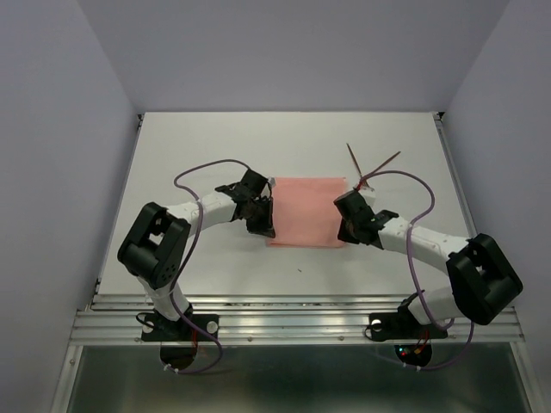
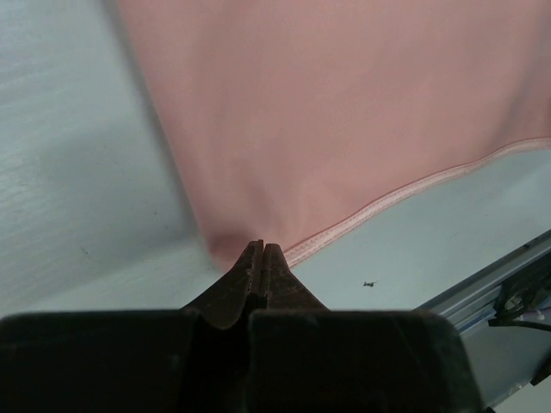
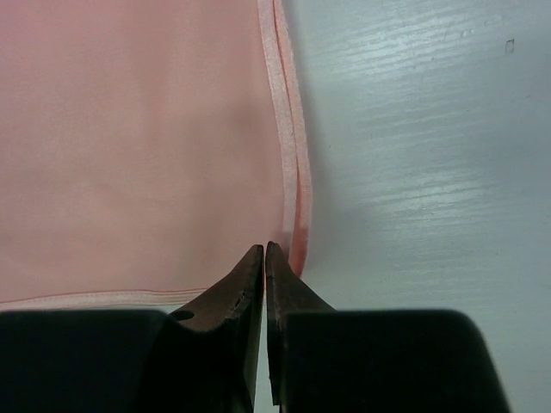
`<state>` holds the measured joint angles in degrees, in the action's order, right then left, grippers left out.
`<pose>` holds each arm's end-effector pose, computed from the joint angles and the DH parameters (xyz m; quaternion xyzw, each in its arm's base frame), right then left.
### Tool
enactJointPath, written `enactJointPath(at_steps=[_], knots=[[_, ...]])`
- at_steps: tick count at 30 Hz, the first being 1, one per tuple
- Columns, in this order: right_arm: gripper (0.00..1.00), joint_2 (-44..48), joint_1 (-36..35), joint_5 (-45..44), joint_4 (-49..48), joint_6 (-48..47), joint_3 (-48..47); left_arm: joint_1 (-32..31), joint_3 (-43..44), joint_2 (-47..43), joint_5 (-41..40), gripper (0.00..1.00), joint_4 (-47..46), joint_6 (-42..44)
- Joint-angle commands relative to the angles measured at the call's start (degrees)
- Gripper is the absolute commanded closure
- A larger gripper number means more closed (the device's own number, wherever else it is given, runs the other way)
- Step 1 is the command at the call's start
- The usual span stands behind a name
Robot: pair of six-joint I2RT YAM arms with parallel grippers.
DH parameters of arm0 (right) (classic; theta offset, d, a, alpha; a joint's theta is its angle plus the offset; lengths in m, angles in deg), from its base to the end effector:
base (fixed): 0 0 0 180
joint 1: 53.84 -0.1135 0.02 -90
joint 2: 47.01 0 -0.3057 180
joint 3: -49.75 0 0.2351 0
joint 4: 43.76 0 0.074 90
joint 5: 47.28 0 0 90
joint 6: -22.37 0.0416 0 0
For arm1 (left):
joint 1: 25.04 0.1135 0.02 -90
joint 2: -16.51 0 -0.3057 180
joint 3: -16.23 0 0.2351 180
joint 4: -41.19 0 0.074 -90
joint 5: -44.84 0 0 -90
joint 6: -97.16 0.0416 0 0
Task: Fold the napkin into a case and place the utensils inside
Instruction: Smooth out the square-folded napkin at the center of the board.
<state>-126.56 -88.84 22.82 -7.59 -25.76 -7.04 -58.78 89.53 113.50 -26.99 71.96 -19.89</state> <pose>0.2045 0.1259 0.2263 0.1031 0.9445 0.0336 0.3101 0.2743 -0.1988 0.2301 0.1030 0.9359 -0.2822 0.1839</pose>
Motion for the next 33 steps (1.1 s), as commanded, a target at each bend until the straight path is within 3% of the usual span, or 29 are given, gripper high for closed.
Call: enactJointPath(at_steps=[1, 10, 17, 24, 29, 33], knots=[[0.90, -0.69, -0.50, -0.75, -1.08, 1.11, 3.05, -0.72, -3.50, -0.31, 1.16, 1.00, -0.96, 0.24], [0.91, 2.63, -0.50, -1.10, -0.30, 2.25, 4.38, -0.89, -3.95, 0.22, -0.24, 1.00, 0.70, 1.38], [0.87, 6.16, -0.50, -5.58, 1.03, -1.17, -2.29, 0.95, 7.03, -4.27, -5.52, 1.00, 5.99, 2.44], [0.87, -3.23, 5.99, -1.20, -4.06, -6.00, -11.69, 5.87, 19.95, 5.21, -7.71, 1.00, 3.26, 1.65], [0.88, -12.44, 10.74, 3.19, -6.09, -9.34, -21.61, 6.84, 31.80, 14.78, -11.93, 1.00, 4.75, 2.44], [0.88, -18.09, 12.24, 4.26, -6.18, -11.01, -26.28, 6.84, 35.77, 19.55, -12.64, 1.00, 5.98, 2.79]])
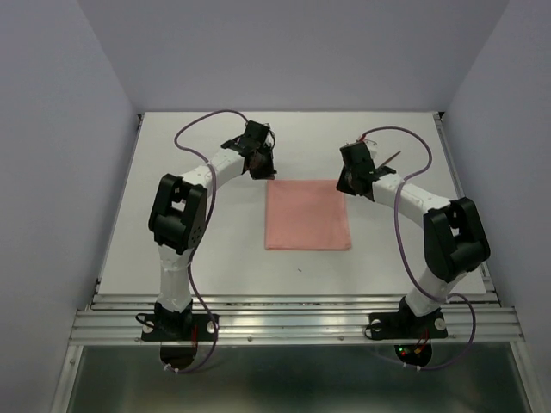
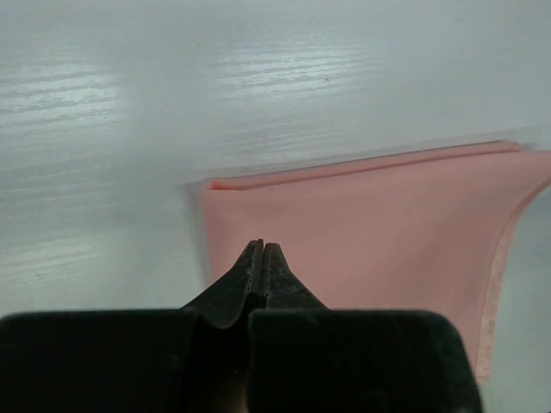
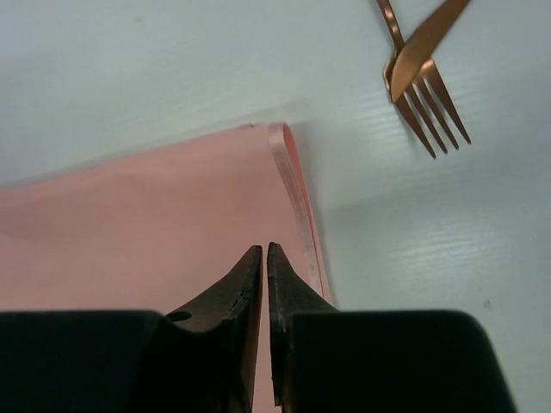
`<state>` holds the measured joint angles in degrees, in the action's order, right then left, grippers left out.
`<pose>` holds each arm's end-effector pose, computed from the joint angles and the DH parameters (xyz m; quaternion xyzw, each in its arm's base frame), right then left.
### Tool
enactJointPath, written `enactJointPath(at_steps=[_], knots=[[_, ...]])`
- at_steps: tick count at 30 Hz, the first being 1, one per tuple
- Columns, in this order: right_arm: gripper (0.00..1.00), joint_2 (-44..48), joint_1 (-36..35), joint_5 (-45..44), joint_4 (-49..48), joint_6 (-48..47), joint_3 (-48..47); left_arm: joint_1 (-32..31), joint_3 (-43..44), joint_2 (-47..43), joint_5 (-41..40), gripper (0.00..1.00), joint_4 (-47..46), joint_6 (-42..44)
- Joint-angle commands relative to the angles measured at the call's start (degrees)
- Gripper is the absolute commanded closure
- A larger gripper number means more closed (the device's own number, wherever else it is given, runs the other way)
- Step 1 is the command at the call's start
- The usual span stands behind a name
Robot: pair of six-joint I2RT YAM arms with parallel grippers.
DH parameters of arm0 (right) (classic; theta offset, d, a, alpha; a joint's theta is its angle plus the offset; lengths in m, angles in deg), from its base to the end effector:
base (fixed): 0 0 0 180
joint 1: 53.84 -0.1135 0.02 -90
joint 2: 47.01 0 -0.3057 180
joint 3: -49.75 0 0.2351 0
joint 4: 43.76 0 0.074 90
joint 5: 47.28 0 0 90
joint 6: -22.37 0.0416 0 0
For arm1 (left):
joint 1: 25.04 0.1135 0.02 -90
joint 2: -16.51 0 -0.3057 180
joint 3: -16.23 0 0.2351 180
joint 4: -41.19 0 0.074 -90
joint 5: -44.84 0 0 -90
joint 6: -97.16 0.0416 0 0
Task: Fold the napkin into a case and place the utensils inside
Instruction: Smooth out the square-folded napkin at the center of the board.
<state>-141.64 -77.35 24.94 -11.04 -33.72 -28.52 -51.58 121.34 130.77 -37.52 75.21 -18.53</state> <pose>0.3211 0.1258 0.2661 0.1377 0.9170 0.0389 0.3725 0.4106 -0.2113 0.2760 0.0333 0.9154 -0.2294 0.3291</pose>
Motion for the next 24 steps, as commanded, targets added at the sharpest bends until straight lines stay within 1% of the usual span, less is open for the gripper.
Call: enactJointPath(at_steps=[1, 15, 19, 24], knots=[[0.88, -3.89, 1.44, 2.14, -2.55, -3.41, -6.46, -0.35, 4.07, 2.63, -1.67, 1.00, 2.55, 1.44], [0.90, -19.88, 5.58, 4.59, -3.26, -3.85, -14.65, -0.09, 6.97, 10.72, -4.21, 1.00, 1.94, 1.87], [0.90, -20.68, 6.10, 4.86, -3.43, -4.20, -13.69, -0.09, 5.57, 10.81, -4.56, 1.00, 1.85, 2.31], [0.91, -18.32, 6.10, 6.61, -4.05, -4.64, -10.53, -0.17, 3.11, 9.15, -4.65, 1.00, 1.23, 3.02]])
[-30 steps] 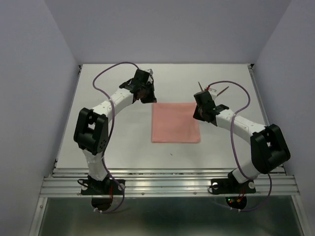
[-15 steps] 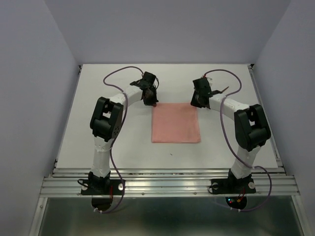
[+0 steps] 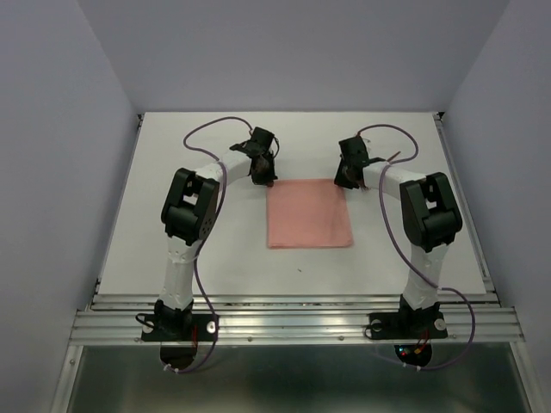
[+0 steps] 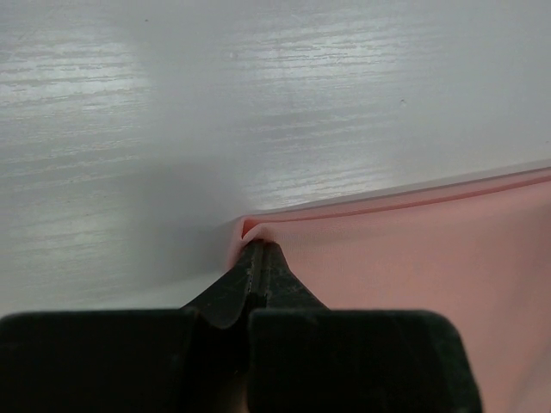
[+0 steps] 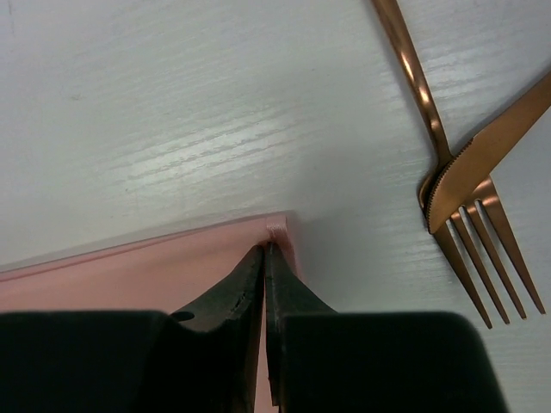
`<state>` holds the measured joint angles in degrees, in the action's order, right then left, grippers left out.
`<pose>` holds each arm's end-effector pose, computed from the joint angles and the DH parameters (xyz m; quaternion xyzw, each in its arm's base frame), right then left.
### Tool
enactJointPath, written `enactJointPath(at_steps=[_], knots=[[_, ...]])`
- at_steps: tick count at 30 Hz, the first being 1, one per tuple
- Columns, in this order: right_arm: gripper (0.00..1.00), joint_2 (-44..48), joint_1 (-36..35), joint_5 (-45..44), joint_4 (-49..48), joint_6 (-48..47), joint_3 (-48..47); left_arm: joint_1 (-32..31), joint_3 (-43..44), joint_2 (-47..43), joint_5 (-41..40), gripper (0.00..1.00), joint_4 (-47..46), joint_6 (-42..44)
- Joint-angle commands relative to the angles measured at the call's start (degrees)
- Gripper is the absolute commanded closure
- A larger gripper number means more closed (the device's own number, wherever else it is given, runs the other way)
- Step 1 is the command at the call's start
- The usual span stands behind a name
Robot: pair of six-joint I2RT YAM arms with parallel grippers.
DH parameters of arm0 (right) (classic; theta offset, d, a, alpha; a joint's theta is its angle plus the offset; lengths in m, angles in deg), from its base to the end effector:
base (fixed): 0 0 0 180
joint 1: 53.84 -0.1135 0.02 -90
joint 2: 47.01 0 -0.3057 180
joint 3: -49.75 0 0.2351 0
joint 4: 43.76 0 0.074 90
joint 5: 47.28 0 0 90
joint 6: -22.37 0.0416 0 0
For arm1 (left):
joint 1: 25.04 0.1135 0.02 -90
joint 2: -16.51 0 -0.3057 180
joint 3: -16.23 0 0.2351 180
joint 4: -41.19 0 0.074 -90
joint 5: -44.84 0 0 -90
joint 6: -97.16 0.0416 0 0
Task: Fold the napkin into a case and place the utensils inside
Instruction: Smooth out the square-folded napkin at the center of the board.
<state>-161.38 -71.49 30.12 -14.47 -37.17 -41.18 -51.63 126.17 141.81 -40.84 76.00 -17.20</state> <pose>0.4137 0.1221 0.2072 0.1399 0.9321 0.0345 0.3324 0.4433 -0.2254 0.2120 0.0311 0.9391 -0.1784 0.2920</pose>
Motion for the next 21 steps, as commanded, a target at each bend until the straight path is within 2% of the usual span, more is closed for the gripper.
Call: enactJointPath(at_steps=[1, 6, 11, 17, 21], knots=[[0.91, 2.21, 0.25, 2.05, -1.14, -0.93, 3.09, -0.13, -2.68, -2.33, -1.33, 1.00, 0.45, 1.77], [0.91, 8.62, 0.25, 6.10, -3.16, -0.14, 12.06, -0.39, -7.96, -7.95, -1.59, 1.00, 0.01, 2.30], [0.90, 16.69, 0.25, 3.29, -1.06, -0.40, 12.42, -1.10, -9.55, -12.00, -1.68, 1.00, 0.26, 2.30], [0.79, 29.71, 0.25, 2.93, 3.77, -1.19, 15.31, -1.62, -8.49, -16.04, -1.59, 1.00, 1.50, 1.60], [0.74, 41.81, -1.15, 4.86, 8.43, 2.84, 23.47, -1.62, -10.68, -20.08, -0.81, 1.00, 1.15, 0.89]])
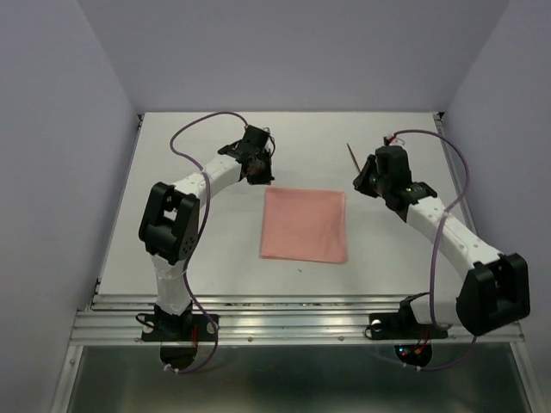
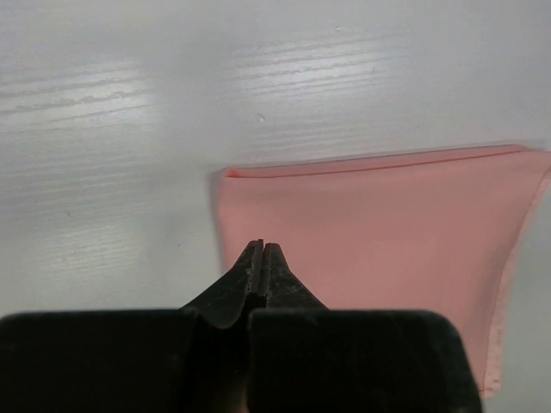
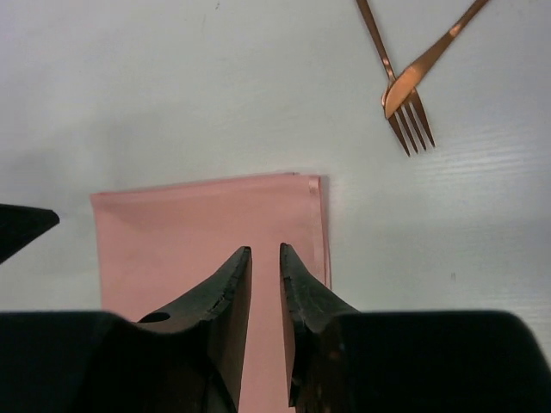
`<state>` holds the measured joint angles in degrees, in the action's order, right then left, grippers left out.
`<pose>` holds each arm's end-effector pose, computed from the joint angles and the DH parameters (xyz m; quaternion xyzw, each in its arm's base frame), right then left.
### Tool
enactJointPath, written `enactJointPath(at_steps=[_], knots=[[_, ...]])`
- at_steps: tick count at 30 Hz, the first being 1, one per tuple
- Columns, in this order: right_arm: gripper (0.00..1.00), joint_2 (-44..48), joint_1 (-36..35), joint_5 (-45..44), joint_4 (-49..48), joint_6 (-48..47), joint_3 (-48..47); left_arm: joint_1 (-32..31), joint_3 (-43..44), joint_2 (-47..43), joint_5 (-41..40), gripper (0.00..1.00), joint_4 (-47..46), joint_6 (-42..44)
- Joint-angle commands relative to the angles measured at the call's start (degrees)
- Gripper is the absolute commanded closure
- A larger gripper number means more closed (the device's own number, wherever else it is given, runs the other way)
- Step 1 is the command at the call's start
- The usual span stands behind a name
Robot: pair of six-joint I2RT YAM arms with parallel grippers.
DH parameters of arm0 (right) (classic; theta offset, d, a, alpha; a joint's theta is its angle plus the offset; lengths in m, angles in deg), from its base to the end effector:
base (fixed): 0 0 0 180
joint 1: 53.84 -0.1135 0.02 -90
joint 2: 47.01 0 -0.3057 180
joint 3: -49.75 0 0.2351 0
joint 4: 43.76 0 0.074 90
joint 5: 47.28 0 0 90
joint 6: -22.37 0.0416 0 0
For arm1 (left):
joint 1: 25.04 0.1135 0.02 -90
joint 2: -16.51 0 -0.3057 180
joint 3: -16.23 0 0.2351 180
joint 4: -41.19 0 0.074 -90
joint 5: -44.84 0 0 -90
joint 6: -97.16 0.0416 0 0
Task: Fold the napkin into a case and place the utensils inside
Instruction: Smooth out the square-folded napkin at the center of the board, then pick up the top corner of the square-folded napkin from the center of the board.
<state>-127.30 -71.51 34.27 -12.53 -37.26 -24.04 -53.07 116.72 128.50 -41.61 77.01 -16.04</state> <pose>0.2811 0.0831 0.3177 0.1313 0.8862 0.1184 0.4282 0.3900 -0.2105 0.2652 0.0505 0.9297 -0.1833 0.3155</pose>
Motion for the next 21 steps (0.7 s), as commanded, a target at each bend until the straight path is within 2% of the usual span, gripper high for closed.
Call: enactJointPath(at_steps=[1, 3, 9, 15, 21], knots=[[0.71, 9.87, -2.27, 1.67, 7.80, 5.81, 10.45, -0.09, -2.55, -8.00, 0.14, 1.00, -0.03, -0.61], [0.69, 15.83, -3.59, 2.64, 9.38, 9.16, 14.33, -0.09, -4.66, -9.06, 0.23, 1.00, -0.12, -0.88], [0.65, 24.39, -10.27, 4.05, 13.25, 20.77, 24.63, 0.08, -11.34, -13.36, -1.70, 1.00, 0.85, -1.58], [0.63, 25.19, -14.84, 4.23, 15.46, 24.64, 26.04, 0.08, -25.83, -18.99, -1.36, 1.00, 0.50, -2.99], [0.63, 22.11, -16.42, 5.02, 13.79, 26.67, 27.18, -1.58, -33.59, -23.39, 0.93, 1.00, -0.64, -5.54]])
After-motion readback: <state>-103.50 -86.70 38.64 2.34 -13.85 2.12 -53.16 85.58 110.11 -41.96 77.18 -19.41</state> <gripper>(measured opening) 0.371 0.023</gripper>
